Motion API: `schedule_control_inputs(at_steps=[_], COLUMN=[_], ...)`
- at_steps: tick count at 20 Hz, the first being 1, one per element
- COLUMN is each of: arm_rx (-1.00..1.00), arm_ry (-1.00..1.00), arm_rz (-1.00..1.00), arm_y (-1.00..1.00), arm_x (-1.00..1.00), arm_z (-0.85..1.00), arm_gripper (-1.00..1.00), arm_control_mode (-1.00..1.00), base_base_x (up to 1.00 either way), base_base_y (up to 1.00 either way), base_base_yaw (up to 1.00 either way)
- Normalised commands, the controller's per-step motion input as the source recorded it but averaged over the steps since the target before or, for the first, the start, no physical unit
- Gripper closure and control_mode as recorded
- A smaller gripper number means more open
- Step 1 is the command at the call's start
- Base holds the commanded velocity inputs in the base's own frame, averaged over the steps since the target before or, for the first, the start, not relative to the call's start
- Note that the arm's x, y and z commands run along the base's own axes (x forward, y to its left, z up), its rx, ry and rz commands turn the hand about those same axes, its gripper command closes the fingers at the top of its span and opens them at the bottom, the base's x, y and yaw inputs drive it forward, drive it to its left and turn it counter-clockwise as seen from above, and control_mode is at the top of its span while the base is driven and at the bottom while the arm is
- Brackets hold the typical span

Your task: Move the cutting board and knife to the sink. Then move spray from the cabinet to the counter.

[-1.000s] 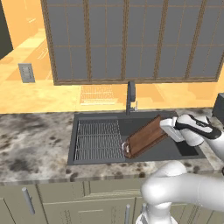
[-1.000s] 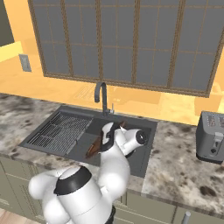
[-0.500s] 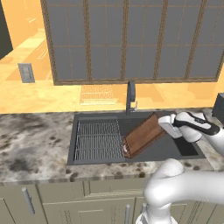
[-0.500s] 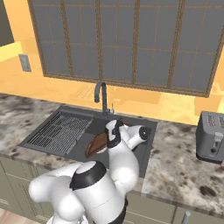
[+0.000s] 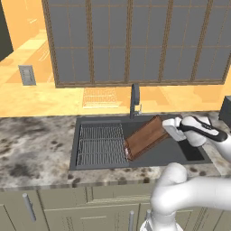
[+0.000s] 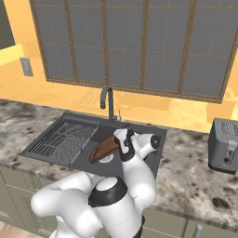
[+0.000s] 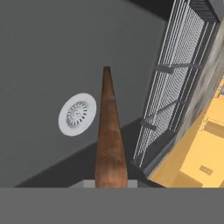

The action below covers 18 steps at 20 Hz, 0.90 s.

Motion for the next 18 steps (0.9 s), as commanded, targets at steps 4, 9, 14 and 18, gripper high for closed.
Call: schedule_control_inputs(at_steps=[4, 9, 14, 18], arm_rx=[0.04, 0.02, 0.00, 0.00], arm_ry=[-0.01, 0.00, 0.00, 0.00], arm_rz=[0.00, 0.01, 0.00, 0.00], arm_y=[0.17, 0.21, 0.16, 0.04], arm_x=[0.03, 0.01, 0.05, 0.16], arm_z=[-0.13, -0.24, -0.30, -0.27], arm_gripper=[1.00, 1.00, 1.00, 1.00], arm_control_mode=[-1.00, -1.00, -1.00, -1.00], base_base_x=[0.00, 0.00, 0.00, 0.00], base_base_y=[0.00, 0.00, 0.00, 0.00], base_base_yaw=[0.00, 0.00, 0.00, 0.00])
